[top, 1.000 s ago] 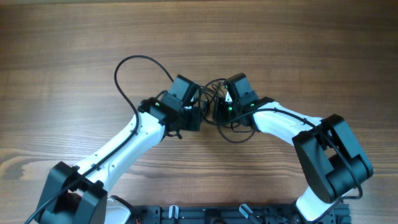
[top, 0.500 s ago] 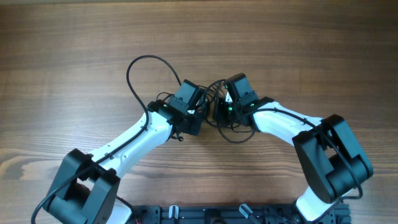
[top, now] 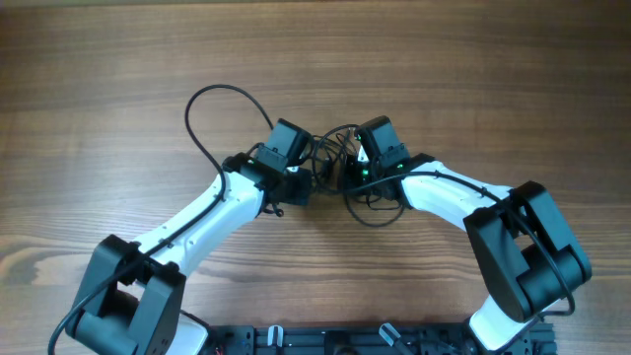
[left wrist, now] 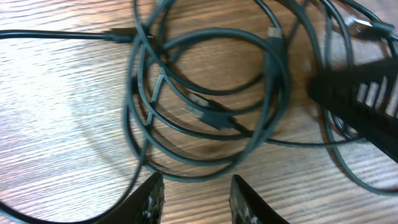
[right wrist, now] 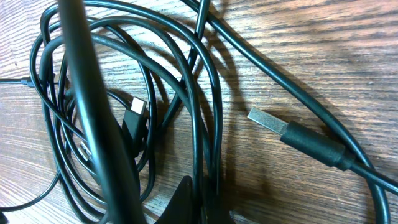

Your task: Untangle cables

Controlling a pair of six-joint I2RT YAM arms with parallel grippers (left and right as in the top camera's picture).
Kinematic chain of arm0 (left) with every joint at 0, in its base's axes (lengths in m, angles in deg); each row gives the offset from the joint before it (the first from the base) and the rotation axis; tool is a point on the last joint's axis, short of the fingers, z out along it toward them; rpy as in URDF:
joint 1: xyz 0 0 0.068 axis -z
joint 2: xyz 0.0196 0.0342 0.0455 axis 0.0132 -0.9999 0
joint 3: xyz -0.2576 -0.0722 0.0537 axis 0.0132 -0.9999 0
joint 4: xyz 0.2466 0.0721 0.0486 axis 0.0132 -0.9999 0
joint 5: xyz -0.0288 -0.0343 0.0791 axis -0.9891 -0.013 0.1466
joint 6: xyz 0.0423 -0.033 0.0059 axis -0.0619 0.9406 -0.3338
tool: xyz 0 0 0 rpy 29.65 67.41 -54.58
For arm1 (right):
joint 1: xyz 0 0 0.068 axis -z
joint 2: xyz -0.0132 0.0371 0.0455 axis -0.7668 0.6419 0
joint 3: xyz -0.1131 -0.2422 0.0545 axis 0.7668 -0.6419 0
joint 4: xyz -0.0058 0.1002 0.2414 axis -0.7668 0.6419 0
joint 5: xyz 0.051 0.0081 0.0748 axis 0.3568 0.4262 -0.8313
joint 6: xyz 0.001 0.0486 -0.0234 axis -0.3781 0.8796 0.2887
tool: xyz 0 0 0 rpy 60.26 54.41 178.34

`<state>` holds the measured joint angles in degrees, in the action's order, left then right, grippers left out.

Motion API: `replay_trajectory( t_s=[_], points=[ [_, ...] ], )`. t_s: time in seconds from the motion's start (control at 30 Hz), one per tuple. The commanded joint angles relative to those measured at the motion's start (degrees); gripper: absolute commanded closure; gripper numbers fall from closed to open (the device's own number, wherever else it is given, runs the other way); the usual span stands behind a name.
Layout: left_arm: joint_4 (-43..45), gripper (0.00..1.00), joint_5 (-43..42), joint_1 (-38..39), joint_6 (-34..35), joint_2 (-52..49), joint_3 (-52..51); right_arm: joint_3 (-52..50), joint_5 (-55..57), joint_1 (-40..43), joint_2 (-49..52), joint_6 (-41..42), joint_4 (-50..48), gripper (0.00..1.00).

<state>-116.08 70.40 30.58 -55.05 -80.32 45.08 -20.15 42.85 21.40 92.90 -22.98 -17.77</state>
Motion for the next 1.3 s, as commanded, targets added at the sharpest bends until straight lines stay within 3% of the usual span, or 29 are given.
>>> replay_trajectory(
  t_s=[0.0,0.2,0.43,1.27],
  points=[
    [0.63,0.62,-2.80,-1.40,2.58,-0.35,-0.70,-0.26,0.72,0.35,1.05,0.57,1.09,0.96],
    [1.05,0.62,-3.32,-0.85,0.83,-1.60,-0.70,-0.26,0.72,0.35,1.05,0.57,1.11,0.96],
    [2.69,0.50,-3.28,-0.42,-5.49,-5.62,-0.70,-0.26,0.72,0.35,1.05,0.57,1.09,0.95],
    [2.03,0.59,-3.76,4.15,-11.08,-8.15,-0.70,-0.26,0.72,0.35,1.05,0.57,1.18,0.96]
  ],
)
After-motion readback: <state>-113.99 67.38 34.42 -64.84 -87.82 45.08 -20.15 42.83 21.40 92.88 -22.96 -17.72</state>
